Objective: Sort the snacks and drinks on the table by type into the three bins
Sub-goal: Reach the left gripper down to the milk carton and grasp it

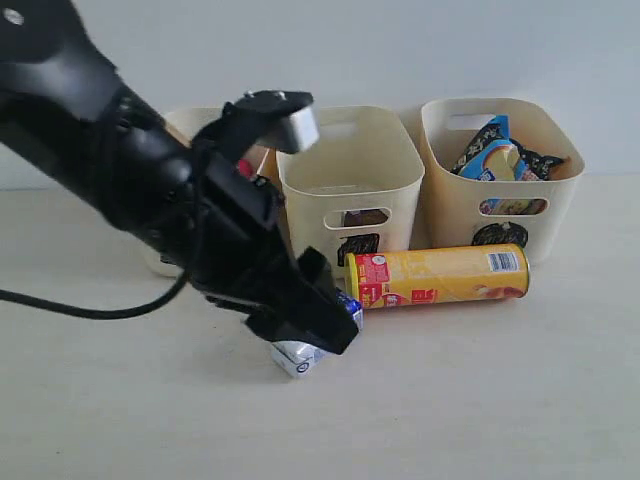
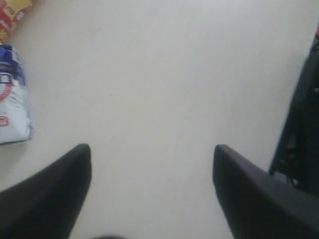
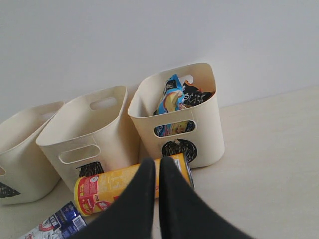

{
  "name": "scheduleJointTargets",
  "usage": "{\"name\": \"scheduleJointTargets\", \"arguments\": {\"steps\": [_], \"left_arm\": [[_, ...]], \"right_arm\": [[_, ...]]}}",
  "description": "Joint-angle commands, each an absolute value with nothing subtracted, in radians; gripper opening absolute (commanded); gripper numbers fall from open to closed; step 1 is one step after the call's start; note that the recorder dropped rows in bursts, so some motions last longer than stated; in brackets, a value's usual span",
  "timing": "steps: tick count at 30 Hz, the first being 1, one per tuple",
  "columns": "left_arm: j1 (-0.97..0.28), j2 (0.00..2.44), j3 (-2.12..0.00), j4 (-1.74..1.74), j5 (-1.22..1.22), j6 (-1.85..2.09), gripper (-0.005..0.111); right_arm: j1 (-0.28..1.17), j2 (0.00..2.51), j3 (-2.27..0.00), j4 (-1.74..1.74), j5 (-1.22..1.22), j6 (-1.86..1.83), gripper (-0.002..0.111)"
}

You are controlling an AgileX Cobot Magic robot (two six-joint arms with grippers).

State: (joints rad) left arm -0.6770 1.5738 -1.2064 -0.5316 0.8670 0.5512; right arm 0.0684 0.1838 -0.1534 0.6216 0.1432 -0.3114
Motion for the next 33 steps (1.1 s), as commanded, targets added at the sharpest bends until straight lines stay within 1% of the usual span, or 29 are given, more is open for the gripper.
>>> {"name": "scheduleJointTargets", "arguments": {"steps": [1,6,9,17,26,28,29,31,33], "left_arm": [[-0.698,1.703,-1.302,-0.346,0.816,0.433,0.078],[-0.698,1.833,-1.408,-0.134,0.811,0.311,0.084],[-0.698,1.907,-1.453,-0.062,0.794,0.288,0.085],[-0.694,2.048,-1.466,-0.045,0.664,0.223,0.085],[-0.691,2.133,-1.466,-0.041,0.587,0.216,0.084],[-0.691,2.135,-1.466,-0.041,0.597,0.213,0.08],[-0.691,2.135,-1.466,-0.041,0.598,0.213,0.075],[-0.691,2.129,-1.466,-0.041,0.598,0.21,0.059],[-0.691,2.115,-1.466,-0.041,0.606,0.21,0.036]], "right_arm": [[0.069,0.185,-0.151,0.618,0.147,-0.319,0.0],[0.069,0.185,-0.151,0.618,0.147,-0.319,0.0],[0.069,0.185,-0.151,0.618,0.147,-0.319,0.0],[0.069,0.185,-0.151,0.618,0.146,-0.317,0.0],[0.069,0.185,-0.151,0.618,0.146,-0.317,0.0],[0.069,0.185,-0.151,0.618,0.146,-0.317,0.0],[0.069,0.185,-0.151,0.618,0.146,-0.317,0.0],[0.069,0.185,-0.151,0.618,0.146,-0.317,0.0],[0.069,0.185,-0.151,0.618,0.146,-0.317,0.0]]}}
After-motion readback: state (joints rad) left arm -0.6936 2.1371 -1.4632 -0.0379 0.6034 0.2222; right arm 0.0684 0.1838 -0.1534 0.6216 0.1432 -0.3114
